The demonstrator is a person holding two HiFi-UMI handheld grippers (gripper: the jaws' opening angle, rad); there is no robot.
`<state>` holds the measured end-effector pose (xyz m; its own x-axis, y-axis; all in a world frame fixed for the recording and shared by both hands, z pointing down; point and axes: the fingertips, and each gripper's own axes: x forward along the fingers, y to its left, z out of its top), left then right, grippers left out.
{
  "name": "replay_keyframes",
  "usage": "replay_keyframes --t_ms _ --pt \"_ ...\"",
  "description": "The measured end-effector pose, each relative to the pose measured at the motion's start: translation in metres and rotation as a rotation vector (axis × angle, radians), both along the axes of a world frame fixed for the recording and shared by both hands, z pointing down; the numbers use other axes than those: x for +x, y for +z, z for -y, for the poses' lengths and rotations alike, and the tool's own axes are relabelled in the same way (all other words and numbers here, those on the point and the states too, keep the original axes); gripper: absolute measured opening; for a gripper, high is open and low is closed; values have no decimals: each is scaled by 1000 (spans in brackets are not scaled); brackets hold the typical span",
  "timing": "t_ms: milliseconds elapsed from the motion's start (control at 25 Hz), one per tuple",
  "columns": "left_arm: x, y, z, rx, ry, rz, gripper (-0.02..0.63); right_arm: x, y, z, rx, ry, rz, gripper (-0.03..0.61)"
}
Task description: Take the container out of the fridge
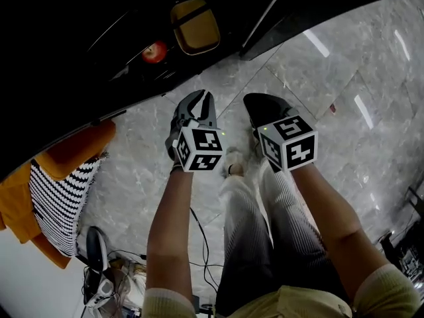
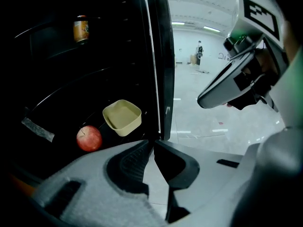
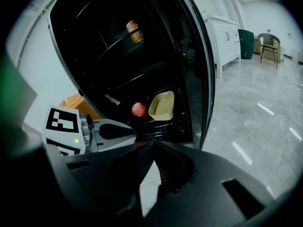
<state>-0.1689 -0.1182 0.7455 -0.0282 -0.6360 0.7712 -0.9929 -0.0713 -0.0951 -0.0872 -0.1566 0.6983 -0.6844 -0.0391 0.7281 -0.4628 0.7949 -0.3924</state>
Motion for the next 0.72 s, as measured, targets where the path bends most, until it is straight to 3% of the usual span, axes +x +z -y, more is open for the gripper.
replay_keyframes --t_ms 200,400,520,720 --pt "-14 9 18 9 38 95 25 -5 16 3 -5 -20 -7 28" --pt "-28 16 35 4 3 102 25 -15 30 7 -2 -40 -8 28" --pt "-39 17 47 6 13 157 27 -21 36 7 -5 -57 -5 28" --pt "-46 20 66 -12 102 239 104 -26 47 2 -20 -89 -19 28"
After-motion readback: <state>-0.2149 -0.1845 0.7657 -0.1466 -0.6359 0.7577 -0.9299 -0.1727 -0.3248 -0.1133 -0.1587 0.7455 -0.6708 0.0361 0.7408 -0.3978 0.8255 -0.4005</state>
